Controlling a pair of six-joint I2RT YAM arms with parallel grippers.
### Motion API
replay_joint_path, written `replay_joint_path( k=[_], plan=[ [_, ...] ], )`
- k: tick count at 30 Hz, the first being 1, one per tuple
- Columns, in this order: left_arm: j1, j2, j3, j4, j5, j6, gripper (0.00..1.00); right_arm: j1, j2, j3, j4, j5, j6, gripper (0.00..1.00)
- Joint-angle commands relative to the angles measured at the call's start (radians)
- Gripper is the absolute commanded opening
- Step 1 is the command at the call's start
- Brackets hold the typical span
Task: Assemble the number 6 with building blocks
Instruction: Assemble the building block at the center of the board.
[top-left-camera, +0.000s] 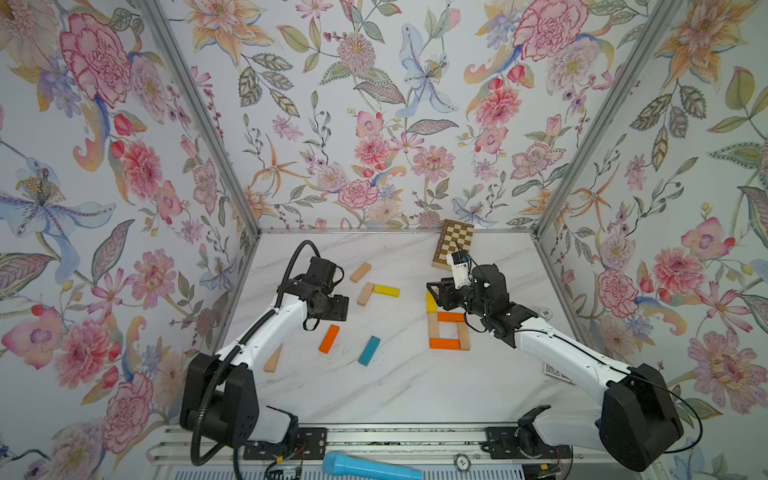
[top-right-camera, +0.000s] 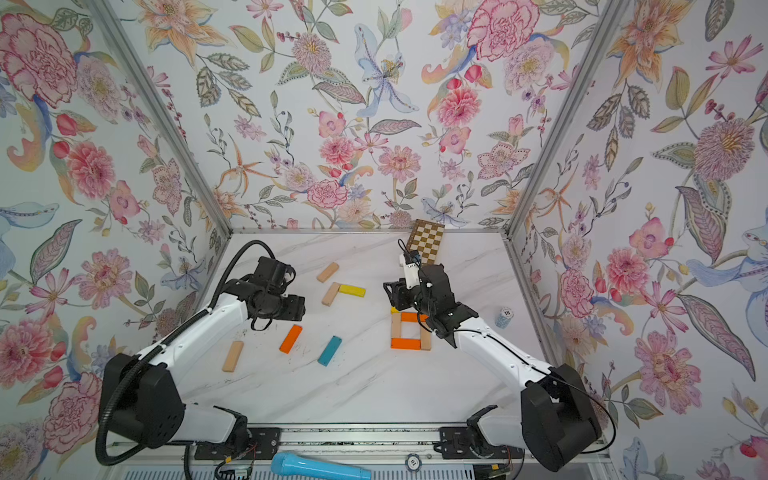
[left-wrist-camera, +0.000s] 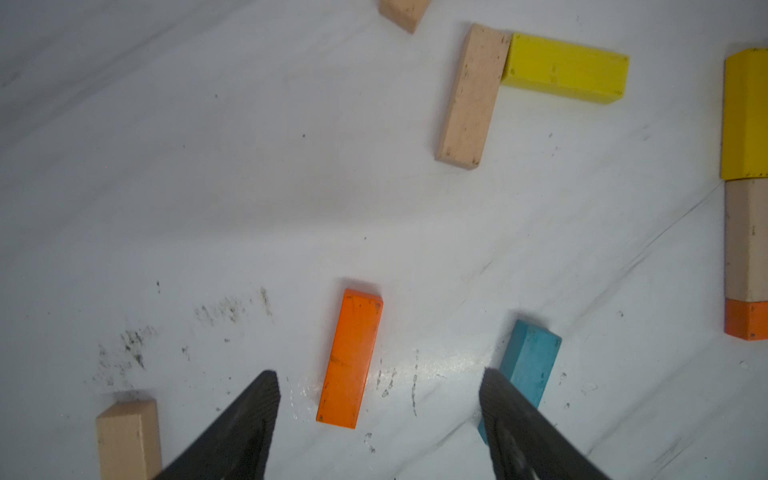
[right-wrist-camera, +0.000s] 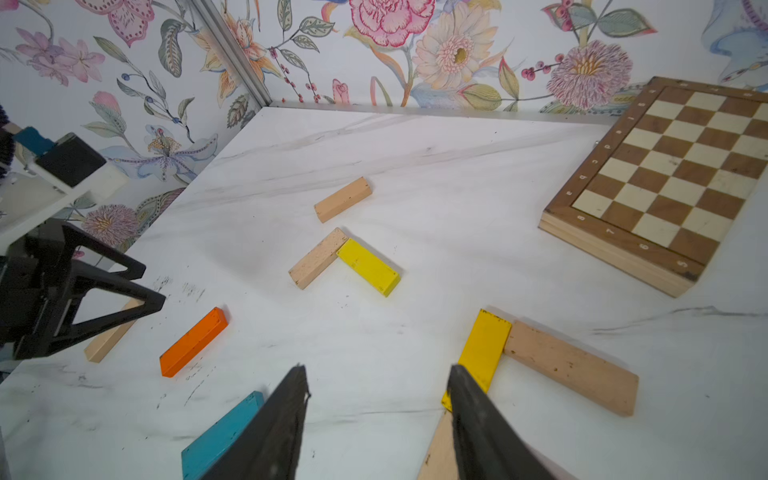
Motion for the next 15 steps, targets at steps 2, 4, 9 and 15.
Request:
replay_joint_path(
  k=[2,4,9,15],
  plan=[
    [-0.012,0.010,-0.094,-0.019,-0.005,-0.058,0.80,0.047,0.017,-0.011,0.032,0.017,-0.004,0.56],
    [-0.022,0.029,-0.105,0.000,-0.002,-0.058,0.80,0.065,0.022,-0.011,0.040,0.028,-0.007,0.56],
    [-0.014,0.134,-0.117,0.030,-0.037,-0.004,0.78,0.078,0.027,-0.016,0.050,0.031,-0.005,0.56],
    [0.001,0.247,-0.078,0.050,-0.014,0.049,0.67,0.072,0.027,-0.024,0.036,0.051,-0.016,0.56]
  ],
)
